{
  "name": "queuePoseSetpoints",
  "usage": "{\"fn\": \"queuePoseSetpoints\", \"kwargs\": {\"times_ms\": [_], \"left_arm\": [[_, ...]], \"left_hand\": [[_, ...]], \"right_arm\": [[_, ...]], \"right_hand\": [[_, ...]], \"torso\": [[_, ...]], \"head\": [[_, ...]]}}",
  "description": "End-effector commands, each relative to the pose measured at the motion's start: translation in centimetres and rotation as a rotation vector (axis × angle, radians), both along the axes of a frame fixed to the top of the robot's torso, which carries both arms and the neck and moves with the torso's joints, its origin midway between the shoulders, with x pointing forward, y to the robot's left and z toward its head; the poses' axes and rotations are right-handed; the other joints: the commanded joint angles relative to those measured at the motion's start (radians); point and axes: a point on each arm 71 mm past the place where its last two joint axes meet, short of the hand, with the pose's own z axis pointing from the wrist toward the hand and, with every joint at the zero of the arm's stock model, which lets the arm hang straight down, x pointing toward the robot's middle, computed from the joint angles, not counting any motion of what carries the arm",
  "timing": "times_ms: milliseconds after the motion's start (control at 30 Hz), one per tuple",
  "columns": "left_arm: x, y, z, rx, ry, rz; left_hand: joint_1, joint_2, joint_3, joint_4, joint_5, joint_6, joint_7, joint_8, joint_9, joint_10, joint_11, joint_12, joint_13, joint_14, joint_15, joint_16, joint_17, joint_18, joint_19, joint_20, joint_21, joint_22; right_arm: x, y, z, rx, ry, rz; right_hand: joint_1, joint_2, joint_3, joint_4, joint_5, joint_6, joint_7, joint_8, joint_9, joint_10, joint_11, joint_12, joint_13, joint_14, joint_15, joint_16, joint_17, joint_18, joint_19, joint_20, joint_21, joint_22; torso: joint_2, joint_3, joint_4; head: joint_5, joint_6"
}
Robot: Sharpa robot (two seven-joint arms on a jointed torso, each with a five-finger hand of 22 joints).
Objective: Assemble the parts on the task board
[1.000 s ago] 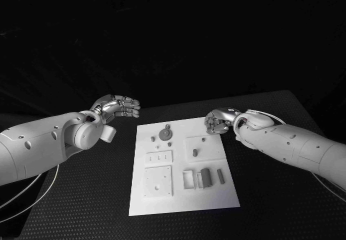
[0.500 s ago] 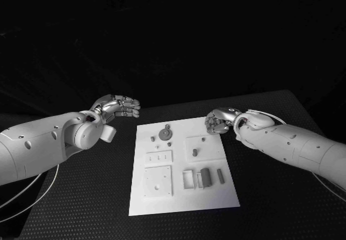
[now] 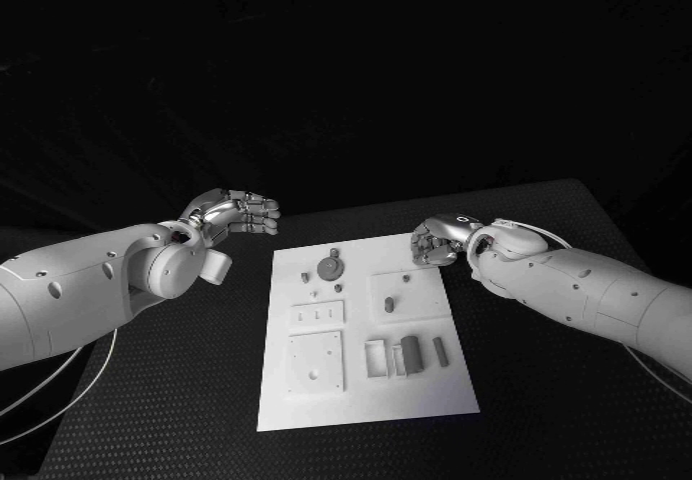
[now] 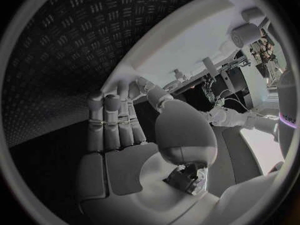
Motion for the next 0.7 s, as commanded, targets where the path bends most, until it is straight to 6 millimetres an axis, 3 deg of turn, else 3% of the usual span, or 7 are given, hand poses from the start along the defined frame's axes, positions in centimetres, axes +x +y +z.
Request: {"fn": "queuePoseSetpoints", "kwargs": {"times_ms": [33, 67, 100, 133, 167, 467, 700], "left_arm": [[0.0, -0.2, 0.1, -0.004, -0.007, -0.012], [0.0, -0.2, 0.1, -0.004, -0.007, -0.012], [0.0, -0.2, 0.1, -0.005, -0.007, -0.012], [-0.1, -0.2, 0.1, -0.004, -0.006, -0.013], [-0.1, -0.2, 0.1, -0.004, -0.007, -0.013], [-0.1, -0.3, 0.0, 0.028, -0.005, -0.028], [-0.3, -0.8, -0.3, 0.118, 0.017, -0.071]], "left_hand": [[-0.009, -0.001, -0.004, -0.001, 0.0, -0.005, 0.005, -0.003, -0.002, -0.001, 0.004, -0.006, -0.001, 0.003, 0.003, -0.002, 0.001, 0.011, 0.001, 0.002, -0.007, 0.002], [-0.009, -0.001, -0.004, -0.001, 0.0, -0.005, 0.004, -0.003, -0.002, -0.001, 0.004, -0.006, -0.001, 0.002, 0.003, -0.002, 0.001, 0.011, 0.001, 0.002, -0.007, 0.002], [-0.009, -0.001, -0.004, -0.001, 0.0, -0.005, 0.004, -0.003, -0.002, -0.001, 0.004, -0.006, -0.001, 0.003, 0.003, -0.002, 0.001, 0.011, 0.001, 0.002, -0.007, 0.002], [-0.009, -0.001, -0.004, -0.001, 0.0, -0.005, 0.004, -0.003, -0.002, -0.001, 0.004, -0.006, -0.001, 0.003, 0.003, -0.002, 0.001, 0.011, 0.001, 0.002, -0.007, 0.002], [-0.008, -0.001, -0.004, -0.001, 0.0, -0.004, 0.004, -0.003, -0.002, -0.001, 0.004, -0.006, -0.001, 0.003, 0.003, -0.002, 0.001, 0.011, 0.001, 0.002, -0.007, 0.002], [-0.008, 0.001, -0.005, -0.001, 0.0, 0.002, 0.002, 0.001, 0.0, 0.007, 0.0, -0.003, 0.0, 0.012, 0.0, 0.001, 0.005, 0.013, 0.008, 0.0, -0.004, 0.004], [-0.036, 0.009, -0.015, 0.003, 0.0, 0.053, -0.019, 0.024, 0.006, 0.076, -0.031, 0.029, 0.019, 0.077, -0.031, 0.036, 0.035, 0.022, 0.071, -0.026, 0.028, 0.029]], "right_arm": [[0.0, -0.1, -0.2, -0.033, -0.016, -0.004], [0.0, -0.1, -0.1, -0.033, -0.018, -0.004], [0.0, -0.1, -0.1, -0.032, -0.021, -0.003], [-0.1, 0.0, -0.1, -0.033, -0.023, -0.002], [-0.1, 0.0, -0.1, -0.033, -0.025, -0.001], [-0.3, 0.2, 0.3, -0.012, -0.061, 0.002], [-0.7, 1.3, 1.0, -0.003, -0.074, 0.013]], "right_hand": [[0.007, 0.021, 0.004, -0.006, -0.001, 0.033, 0.012, 0.009, 0.008, 0.017, -0.004, 0.004, 0.006, 0.001, -0.011, 0.007, -0.001, 0.078, 0.005, -0.005, 0.005, 0.018], [0.01, 0.024, 0.009, -0.007, 0.0, 0.04, 0.009, 0.011, 0.01, 0.024, -0.007, 0.003, 0.008, 0.004, -0.013, 0.008, -0.001, 0.078, 0.007, -0.006, 0.007, 0.018], [0.02, 0.011, 0.043, 0.011, 0.002, 0.044, 0.007, 0.01, 0.011, 0.032, -0.009, -0.002, 0.011, 0.009, -0.015, 0.007, -0.002, 0.078, 0.011, -0.007, 0.007, 0.017], [0.038, -0.029, 0.129, 0.064, 0.004, 0.053, 0.006, 0.009, 0.014, 0.043, -0.01, -0.009, 0.013, 0.014, -0.017, 0.006, -0.003, 0.078, 0.016, -0.008, 0.006, 0.015], [0.04, -0.034, 0.146, 0.074, 0.001, 0.055, 0.006, 0.008, 0.016, 0.047, -0.012, -0.012, 0.016, 0.016, -0.017, 0.007, -0.003, 0.078, 0.02, -0.009, 0.009, 0.016], [0.044, -0.047, 0.168, 0.078, -0.002, 0.066, 0.0, 0.012, 0.025, 0.065, -0.016, -0.017, 0.026, 0.024, -0.022, 0.009, -0.002, 0.078, 0.026, -0.014, 0.018, 0.019], [0.042, -0.049, 0.173, 0.078, -0.002, 0.059, 0.003, 0.006, 0.026, 0.06, -0.014, -0.027, 0.027, 0.02, -0.021, 0.005, -0.004, 0.078, 0.024, -0.015, 0.017, 0.018]], "torso": [[0.0, -0.0005, 0.0007], [0.0, -0.0005, 0.0007], [0.0, -0.0005, 0.0005], [0.0, -0.0005, 0.0005], [0.001, -0.0002, 0.0007], [0.0, -0.0004, 0.0005], [0.0, -0.0005, -0.0009]], "head": [[0.001, 0.001], [0.001, 0.001], [0.0, 0.001], [0.0, 0.001], [0.001, 0.0], [0.001, 0.002], [0.014, 0.016]]}}
